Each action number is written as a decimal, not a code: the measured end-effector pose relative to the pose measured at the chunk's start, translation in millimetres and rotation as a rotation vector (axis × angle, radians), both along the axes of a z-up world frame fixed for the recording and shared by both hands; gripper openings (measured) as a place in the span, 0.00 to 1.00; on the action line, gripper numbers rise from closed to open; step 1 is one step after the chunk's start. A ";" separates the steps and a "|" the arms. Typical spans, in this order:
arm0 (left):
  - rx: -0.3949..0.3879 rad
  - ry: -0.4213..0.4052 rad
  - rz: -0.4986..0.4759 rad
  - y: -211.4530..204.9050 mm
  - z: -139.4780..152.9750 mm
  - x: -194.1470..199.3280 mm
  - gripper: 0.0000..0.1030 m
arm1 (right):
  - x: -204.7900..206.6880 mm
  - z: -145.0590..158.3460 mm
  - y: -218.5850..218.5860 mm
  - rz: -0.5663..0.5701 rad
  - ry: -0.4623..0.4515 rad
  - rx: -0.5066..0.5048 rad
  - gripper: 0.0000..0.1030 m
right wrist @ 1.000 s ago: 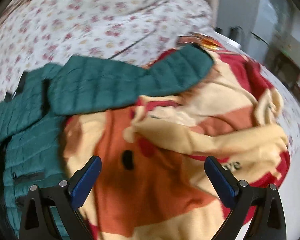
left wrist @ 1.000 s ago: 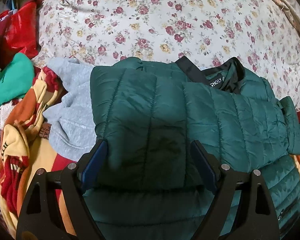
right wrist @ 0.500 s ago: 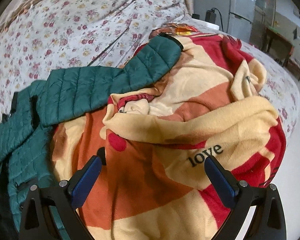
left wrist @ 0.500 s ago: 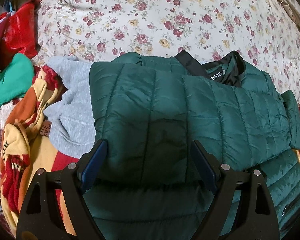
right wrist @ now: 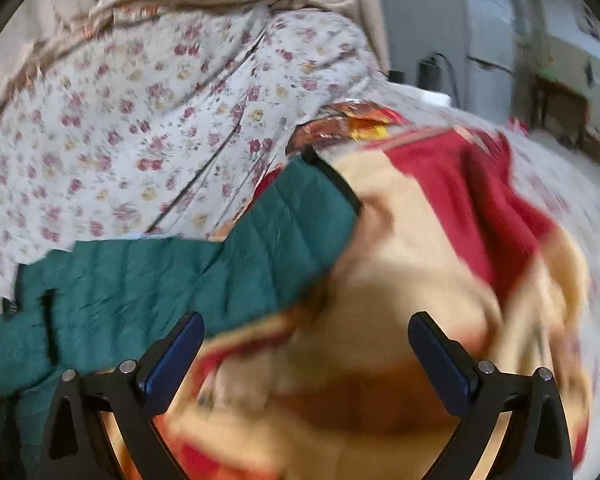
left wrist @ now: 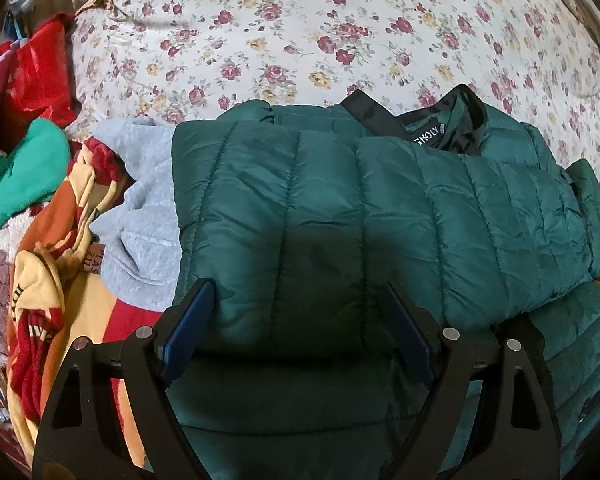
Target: Fold large clothes
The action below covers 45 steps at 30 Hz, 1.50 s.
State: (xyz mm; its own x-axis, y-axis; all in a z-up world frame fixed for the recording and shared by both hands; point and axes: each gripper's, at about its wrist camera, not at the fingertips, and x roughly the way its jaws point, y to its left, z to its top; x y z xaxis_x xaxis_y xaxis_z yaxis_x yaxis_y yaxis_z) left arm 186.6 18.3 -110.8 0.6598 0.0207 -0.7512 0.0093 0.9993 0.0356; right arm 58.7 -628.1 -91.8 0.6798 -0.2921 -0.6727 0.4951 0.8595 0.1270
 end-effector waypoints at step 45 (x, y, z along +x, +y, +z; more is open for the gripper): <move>-0.046 -0.007 0.196 56.4 17.2 20.5 0.83 | 161.8 -29.0 491.3 0.795 0.041 -0.105 0.13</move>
State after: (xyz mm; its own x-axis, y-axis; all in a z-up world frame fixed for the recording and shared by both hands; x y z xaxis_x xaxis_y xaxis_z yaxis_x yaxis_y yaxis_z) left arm 207.2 74.7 -93.7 0.6514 0.1149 -0.7500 -0.1853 0.9826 -0.0105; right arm 220.5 -136.7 -120.8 0.6867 0.2059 -0.6972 -0.2677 0.9633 0.0209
